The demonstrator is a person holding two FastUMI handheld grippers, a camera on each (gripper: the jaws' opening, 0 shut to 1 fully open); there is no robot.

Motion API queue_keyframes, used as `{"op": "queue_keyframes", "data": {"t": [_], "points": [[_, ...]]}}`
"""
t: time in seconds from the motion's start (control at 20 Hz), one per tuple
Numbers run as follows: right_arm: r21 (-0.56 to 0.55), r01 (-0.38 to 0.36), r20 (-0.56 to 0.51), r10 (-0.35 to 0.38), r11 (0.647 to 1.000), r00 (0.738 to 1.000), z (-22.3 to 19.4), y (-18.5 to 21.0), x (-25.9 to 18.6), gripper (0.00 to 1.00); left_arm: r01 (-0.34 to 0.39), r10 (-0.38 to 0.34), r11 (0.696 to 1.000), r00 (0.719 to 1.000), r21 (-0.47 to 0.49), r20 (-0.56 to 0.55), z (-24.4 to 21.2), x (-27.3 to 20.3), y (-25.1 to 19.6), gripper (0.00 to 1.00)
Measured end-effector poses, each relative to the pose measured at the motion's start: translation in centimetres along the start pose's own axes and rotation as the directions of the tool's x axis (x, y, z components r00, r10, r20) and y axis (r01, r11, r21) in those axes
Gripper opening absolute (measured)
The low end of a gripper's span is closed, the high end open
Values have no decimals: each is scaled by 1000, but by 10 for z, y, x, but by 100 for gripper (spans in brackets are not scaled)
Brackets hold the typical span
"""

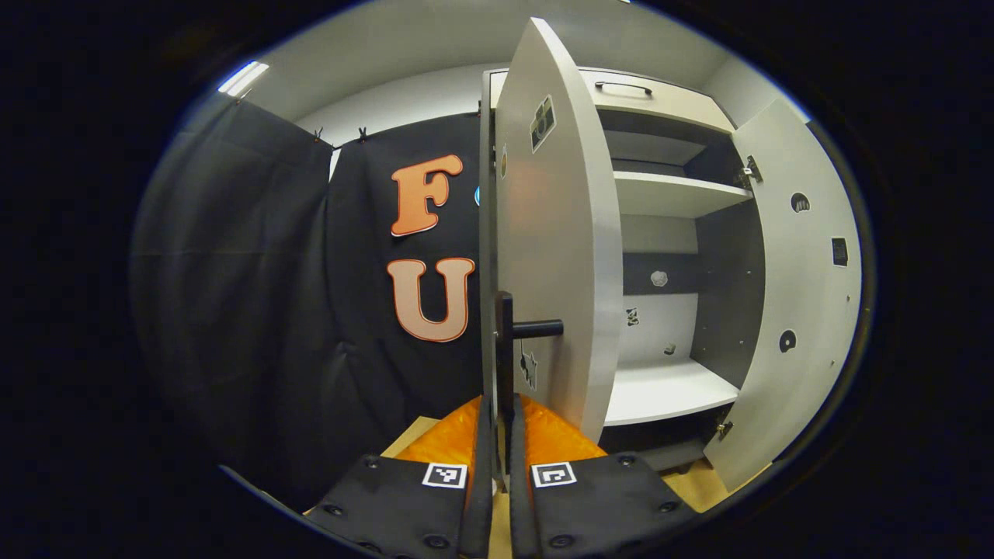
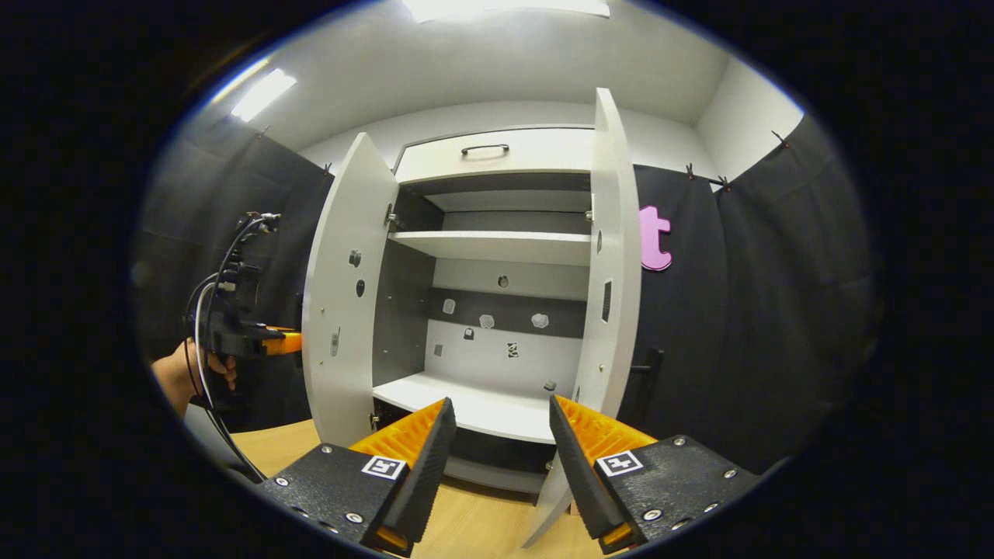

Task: Open the right door of the double-door shoe cabinet with the right hand, and open the left door with the left hand.

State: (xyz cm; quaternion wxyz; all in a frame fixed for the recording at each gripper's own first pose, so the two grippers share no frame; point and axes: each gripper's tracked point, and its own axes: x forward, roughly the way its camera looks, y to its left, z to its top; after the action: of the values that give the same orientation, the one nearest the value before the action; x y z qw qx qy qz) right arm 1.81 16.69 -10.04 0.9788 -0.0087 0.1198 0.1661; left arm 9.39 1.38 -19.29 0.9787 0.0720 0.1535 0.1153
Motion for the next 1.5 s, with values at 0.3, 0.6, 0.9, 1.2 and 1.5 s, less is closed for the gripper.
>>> {"op": "queue_keyframes", "data": {"t": [0.3,0.6,0.9,1.2,1.5], "points": [[-18,-6,-6,6,1000,1000,0,10,9,78,-15,15,1000,1000,-21,7,2,2,29,7],[-21,20,6,-20,1000,1000,9,4,12,78,-103,100,993,994,60,47,16,-19,55,8],[-9,17,16,-17,1000,1000,15,1,14,78,-86,81,996,986,25,148,56,-61,41,22],[25,12,25,-12,1000,1000,24,-7,11,79,29,-32,999,976,18,214,81,-86,-22,46],[46,19,60,-22,999,998,38,-25,2,82,85,-84,996,967,7,241,94,-99,-65,59]]}}
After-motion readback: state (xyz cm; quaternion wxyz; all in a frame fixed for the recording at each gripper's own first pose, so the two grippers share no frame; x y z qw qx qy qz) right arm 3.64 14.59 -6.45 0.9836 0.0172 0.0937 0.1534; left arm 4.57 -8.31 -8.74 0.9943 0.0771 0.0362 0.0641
